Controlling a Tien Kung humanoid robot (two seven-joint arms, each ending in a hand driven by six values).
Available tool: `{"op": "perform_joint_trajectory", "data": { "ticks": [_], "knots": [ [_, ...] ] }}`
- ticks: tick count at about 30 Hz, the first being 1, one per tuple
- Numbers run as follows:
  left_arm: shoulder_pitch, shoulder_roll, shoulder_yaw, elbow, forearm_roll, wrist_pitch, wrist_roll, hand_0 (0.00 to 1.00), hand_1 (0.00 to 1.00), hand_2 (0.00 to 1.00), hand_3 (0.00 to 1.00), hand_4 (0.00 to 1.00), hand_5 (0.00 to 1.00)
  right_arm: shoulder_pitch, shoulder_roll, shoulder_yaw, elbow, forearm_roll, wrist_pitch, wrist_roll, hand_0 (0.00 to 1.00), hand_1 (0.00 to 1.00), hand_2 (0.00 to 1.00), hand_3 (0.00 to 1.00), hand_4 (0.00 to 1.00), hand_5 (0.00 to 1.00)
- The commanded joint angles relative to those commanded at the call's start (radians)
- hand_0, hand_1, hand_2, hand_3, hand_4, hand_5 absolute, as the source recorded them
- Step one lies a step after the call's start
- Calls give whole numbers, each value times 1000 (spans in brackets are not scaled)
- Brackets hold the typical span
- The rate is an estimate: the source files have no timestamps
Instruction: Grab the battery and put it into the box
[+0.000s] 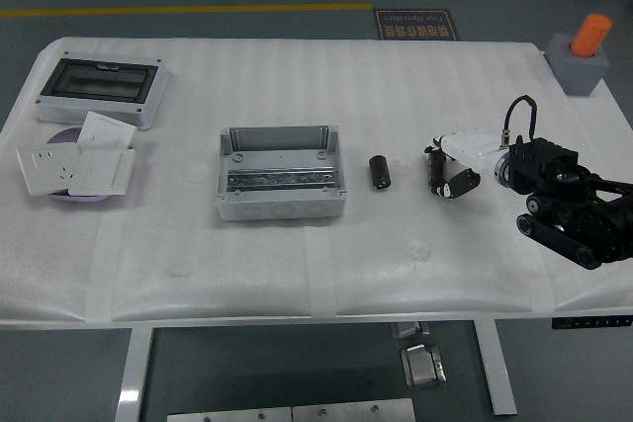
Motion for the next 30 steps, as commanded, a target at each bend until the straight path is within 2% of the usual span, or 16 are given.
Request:
{"op": "perform_joint_trajectory", "data": {
  "ticks": [3, 4, 9, 10, 16, 22, 25, 30],
  "knots": [
    [1, 0, 0, 0, -1, 0, -1, 601, 644, 505, 555, 608, 221, 1, -2, 0, 0, -1, -1, 0, 697, 636, 638, 689, 789, 298],
    [1, 0, 1, 0, -2, 0, -1, 601, 644, 505, 556, 606, 221, 1, -3, 0, 1, -1, -3, 1, 681, 620, 575, 652, 698, 251],
    [2, -1, 3, 0, -5, 2, -5, 601, 644, 505, 556, 606, 221, 6, -6, 1, 16, -5, -15, 3, 681, 620, 575, 652, 698, 251],
    [2, -1, 3, 0, -6, 2, -5, 601, 644, 505, 556, 604, 223, 7, -7, 2, 19, -6, -17, 3, 680, 618, 563, 652, 671, 248],
    [1, -3, 7, 0, -11, 6, -11, 601, 644, 506, 558, 603, 225, 1, -20, 28, 51, -12, -35, 3, 673, 611, 561, 651, 685, 252],
    [6, -5, 2, 0, -9, 7, -11, 601, 644, 507, 559, 604, 231, -47, -60, 150, 169, -68, -51, -23, 659, 607, 555, 648, 709, 275],
    [9, -5, -3, 0, -4, 7, -9, 601, 644, 507, 559, 604, 231, -80, -62, 223, 246, -104, -57, -41, 659, 607, 555, 648, 709, 275],
    [13, -8, -9, 0, -1, 8, -7, 601, 643, 507, 559, 606, 240, -129, -4, 342, 384, -121, -77, -62, 660, 605, 557, 651, 680, 254]
  ]
}}
